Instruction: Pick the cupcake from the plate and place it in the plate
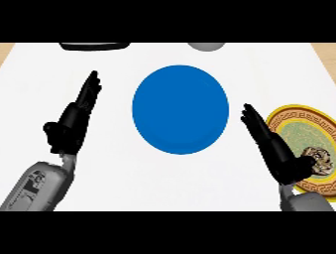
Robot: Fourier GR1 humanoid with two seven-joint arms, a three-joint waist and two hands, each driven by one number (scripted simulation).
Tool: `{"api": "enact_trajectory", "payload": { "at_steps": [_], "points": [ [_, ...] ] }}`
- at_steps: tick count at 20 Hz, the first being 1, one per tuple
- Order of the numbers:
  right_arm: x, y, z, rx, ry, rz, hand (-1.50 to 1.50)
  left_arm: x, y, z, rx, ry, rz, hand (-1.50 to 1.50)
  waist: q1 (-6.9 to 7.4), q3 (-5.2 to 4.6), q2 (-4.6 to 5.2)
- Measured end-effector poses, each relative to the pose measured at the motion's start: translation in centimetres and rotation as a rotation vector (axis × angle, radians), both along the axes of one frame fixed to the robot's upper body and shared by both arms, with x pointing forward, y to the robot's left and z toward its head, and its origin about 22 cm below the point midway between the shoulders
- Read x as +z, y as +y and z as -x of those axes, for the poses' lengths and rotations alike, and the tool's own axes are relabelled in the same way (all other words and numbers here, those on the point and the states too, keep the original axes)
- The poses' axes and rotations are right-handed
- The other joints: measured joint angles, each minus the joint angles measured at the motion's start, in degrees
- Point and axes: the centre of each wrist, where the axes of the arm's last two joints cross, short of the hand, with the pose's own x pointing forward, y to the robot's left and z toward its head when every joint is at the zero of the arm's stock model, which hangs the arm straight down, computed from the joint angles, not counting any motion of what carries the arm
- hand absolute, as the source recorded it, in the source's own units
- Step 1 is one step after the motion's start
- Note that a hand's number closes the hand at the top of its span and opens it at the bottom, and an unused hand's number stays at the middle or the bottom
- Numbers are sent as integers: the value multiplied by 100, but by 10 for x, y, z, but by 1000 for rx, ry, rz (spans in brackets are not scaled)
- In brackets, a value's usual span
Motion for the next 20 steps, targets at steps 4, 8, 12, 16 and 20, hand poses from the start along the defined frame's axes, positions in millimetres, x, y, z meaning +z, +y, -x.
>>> {"api": "enact_trajectory", "payload": {
  "at_steps": [4,8,12,16,20],
  "points": [
    [18,-20,-10,-26,30,-28,150,-14,26,5,29,26,-17,0,116,-5,54],
    [54,-63,-26,-114,-21,188,-150,-32,55,21,74,92,-26,0,165,-62,44],
    [37,-77,-13,-337,-122,198,-150,-48,71,36,84,147,-5,0,147,-28,64],
    [14,-75,15,-390,-216,210,-150,-55,86,43,87,161,-1,0,139,-14,71],
    [7,-90,47,-443,-267,284,-150,-62,92,49,94,166,5,0,125,-10,71]
  ]
}}
